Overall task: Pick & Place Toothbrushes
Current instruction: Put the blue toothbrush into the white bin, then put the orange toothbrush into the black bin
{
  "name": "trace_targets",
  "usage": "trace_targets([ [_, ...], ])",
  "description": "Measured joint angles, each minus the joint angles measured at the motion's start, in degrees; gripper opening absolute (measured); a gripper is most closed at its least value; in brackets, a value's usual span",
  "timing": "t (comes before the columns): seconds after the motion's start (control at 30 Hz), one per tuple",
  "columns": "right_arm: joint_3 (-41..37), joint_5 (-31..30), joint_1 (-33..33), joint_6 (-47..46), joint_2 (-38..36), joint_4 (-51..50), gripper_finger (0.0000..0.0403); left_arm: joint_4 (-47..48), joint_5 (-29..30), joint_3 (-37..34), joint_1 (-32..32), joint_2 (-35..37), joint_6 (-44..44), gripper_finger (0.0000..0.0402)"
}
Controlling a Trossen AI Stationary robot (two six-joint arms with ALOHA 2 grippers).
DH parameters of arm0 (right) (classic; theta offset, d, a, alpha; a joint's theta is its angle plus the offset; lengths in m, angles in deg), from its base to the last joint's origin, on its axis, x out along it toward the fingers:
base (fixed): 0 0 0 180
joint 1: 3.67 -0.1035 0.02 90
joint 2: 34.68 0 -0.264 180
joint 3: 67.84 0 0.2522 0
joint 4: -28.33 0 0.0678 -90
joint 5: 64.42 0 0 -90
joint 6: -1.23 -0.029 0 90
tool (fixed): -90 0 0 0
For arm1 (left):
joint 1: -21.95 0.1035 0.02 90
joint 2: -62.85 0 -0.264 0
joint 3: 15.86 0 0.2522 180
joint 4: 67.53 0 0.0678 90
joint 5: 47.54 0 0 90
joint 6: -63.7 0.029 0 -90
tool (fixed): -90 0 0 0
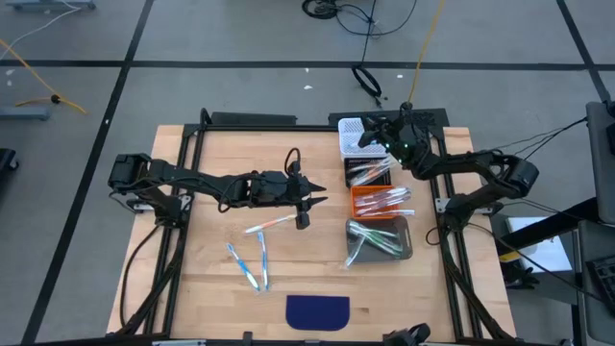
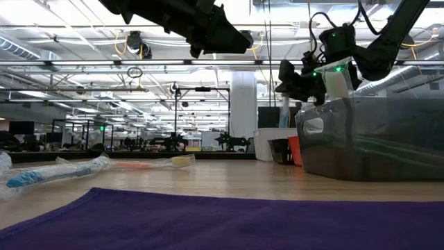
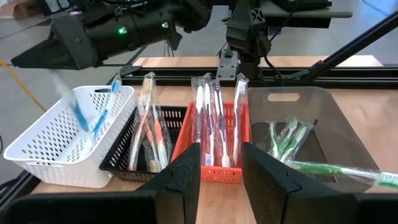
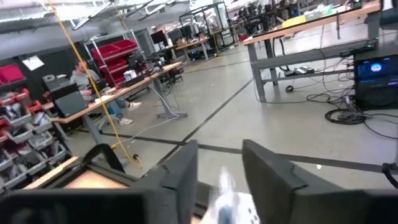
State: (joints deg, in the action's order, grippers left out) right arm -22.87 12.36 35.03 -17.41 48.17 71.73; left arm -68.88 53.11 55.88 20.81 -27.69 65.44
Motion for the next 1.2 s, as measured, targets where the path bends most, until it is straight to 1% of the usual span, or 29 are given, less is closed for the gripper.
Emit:
trace_targets([
  [0.13,0.0,-0.1,0.7,-0.2,0.1,-1.0,0.0174,0.0,0.0,0.0,0.0,0.0,0.0,0.0115],
  [0.23,0.0,-0.1,0.7,0.2,0.1,-1.5,0.0205,0.0,0.0,0.0,0.0,0.0,0.0,0.0115],
  [0.4,0.0,-0.7,1.1,4.6,-0.7,-1.5,0.0230,0.0,0.0,0.0,0.5,0.0,-0.2,0.0115],
  [0.47,0.0,-2.0,1.6,5.9,-2.4,-2.3,0.0231,0.1,0.0,0.0,0.7,0.0,-0.4,0.0115],
  [0.7,0.0,-2.0,2.2,8.0,-10.8,-9.9,0.0221,0.4,0.0,0.0,0.8,0.0,-0.5,0.0115],
  [0.83,0.0,-3.1,2.1,8.4,-14.6,-14.5,0.0217,0.5,0.0,0.0,0.8,0.0,-0.5,0.0115],
  [0.93,0.0,-2.9,0.9,7.1,-16.7,-18.5,0.0218,3.3,0.0,0.0,0.8,0.0,-0.5,0.0115],
  [1.0,0.0,-1.0,-0.1,5.8,-18.2,-21.5,0.0219,6.2,0.0,0.0,0.8,0.1,-1.1,0.0115],
  [1.2,0.0,9.5,-3.6,2.9,-20.7,-26.4,0.0213,16.9,-0.1,0.0,0.6,0.2,-7.0,0.0115],
])
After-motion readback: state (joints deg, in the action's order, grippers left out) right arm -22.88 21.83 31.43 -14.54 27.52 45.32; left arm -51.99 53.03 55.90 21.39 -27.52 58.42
